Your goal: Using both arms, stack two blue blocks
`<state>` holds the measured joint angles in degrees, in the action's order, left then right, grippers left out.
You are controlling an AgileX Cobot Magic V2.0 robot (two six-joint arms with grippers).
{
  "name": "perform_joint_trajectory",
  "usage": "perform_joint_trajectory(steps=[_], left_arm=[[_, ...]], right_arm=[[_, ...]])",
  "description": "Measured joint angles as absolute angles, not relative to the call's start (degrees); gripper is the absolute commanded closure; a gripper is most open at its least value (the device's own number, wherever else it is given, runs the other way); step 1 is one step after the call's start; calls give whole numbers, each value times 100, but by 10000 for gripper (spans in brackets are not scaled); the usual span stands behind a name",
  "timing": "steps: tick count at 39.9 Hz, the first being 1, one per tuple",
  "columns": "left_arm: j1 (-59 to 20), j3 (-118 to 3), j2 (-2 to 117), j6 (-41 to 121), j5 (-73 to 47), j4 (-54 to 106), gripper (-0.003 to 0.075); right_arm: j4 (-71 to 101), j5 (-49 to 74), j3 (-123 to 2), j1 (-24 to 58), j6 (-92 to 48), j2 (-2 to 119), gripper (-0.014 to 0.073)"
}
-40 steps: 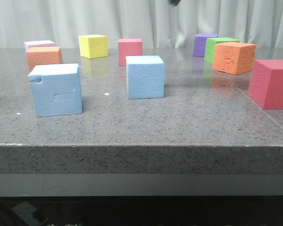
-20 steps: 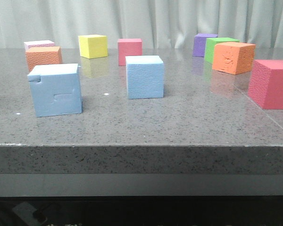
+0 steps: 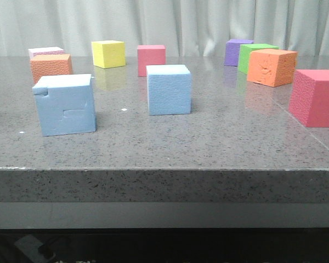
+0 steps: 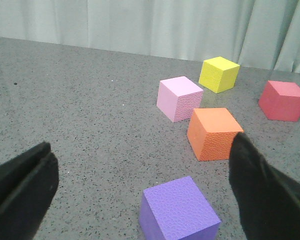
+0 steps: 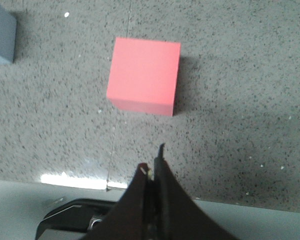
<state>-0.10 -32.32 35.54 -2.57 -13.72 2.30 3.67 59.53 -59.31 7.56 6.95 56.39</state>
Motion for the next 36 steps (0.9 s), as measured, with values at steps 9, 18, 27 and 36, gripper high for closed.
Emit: perform_joint_trajectory(steps=[9,18,27,36], left_arm=[[-10,-3232,3554,-257,-1372,230,49],[-10,-3232,3554,-257,-1372,230,49],[-10,-3232,3554,-257,-1372,230,49],[-10,-3232,3554,-257,-1368,230,49]], right_arm=[[367,4493,-4055,756,299,3998,664],[367,3244,-2690,756,149,2338,664],[367,2585,-2156,756,135,1343,664],[367,2511,-2140,756,135,1289,664]])
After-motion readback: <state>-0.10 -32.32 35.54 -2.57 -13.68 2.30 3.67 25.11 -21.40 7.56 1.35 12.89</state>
